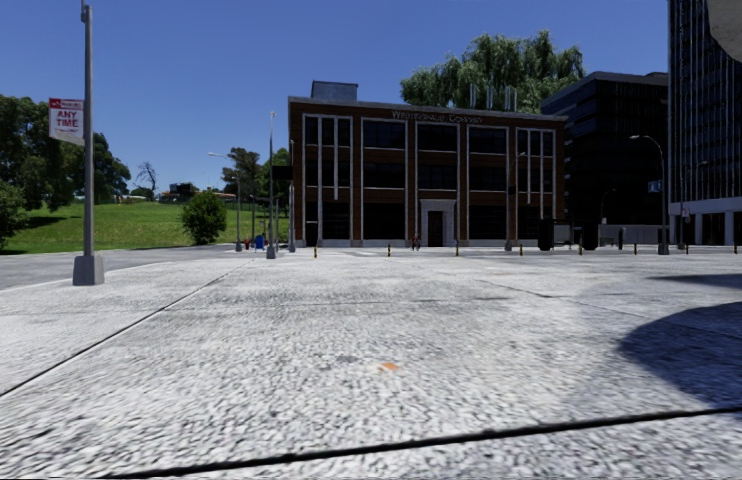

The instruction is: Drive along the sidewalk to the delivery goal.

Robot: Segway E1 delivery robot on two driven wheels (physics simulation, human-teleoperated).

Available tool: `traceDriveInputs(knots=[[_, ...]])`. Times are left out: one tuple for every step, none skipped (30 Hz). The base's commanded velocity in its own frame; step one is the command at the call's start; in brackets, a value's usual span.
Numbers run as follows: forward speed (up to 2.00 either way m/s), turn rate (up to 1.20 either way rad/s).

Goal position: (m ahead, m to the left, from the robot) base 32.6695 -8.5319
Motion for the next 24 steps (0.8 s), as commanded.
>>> traceDriveInputs(knots=[[2.0, 0.0], [2.0, 0.0], [2.0, 0.0], [2.0, 0.0], [2.0, 0.0], [2.0, 0.0], [2.0, 0.0], [2.0, 0.0], [2.0, 0.0], [2.0, 0.0], [2.0, 0.0], [2.0, 0.0], [2.0, 0.0], [2.0, 0.0], [2.0, 0.0], [2.0, 0.0], [2.0, 0.0], [2.0, 0.0], [2.0, 0.0], [2.0, 0.0], [2.0, 0.0], [2.0, 0.0], [2.0, 0.0], [2.0, 0.0]])
